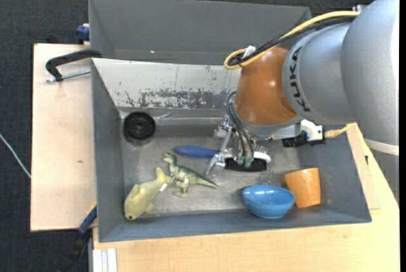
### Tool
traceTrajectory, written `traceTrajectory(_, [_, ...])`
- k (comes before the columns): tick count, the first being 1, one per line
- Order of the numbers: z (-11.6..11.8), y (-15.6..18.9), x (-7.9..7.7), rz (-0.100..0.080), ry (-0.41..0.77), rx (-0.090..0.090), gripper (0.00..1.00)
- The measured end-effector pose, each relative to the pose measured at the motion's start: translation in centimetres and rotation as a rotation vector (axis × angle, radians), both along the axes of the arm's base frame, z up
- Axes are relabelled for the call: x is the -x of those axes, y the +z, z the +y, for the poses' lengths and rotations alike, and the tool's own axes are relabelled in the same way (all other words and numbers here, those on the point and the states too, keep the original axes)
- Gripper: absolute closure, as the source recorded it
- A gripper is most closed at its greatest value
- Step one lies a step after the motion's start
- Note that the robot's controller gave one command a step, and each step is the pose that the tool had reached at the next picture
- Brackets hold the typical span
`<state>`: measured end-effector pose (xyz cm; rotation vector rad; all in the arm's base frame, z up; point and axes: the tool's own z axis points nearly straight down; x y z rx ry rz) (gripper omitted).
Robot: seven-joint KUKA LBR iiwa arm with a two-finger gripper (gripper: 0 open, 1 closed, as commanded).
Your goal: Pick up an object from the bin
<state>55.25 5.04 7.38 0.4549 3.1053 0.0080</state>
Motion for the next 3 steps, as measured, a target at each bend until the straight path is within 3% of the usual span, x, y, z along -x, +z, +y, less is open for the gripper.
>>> traceTrajectory(1, [0.2,0.2,-0.1,0.0,0.002,0.002,0.0])
traceTrajectory(2, [0.2,0.5,-0.2,0.002,0.002,0.001,1.0])
traceTrajectory(3, [0.3,8.0,-0.5,-0.008,0.004,0.003,1.0])
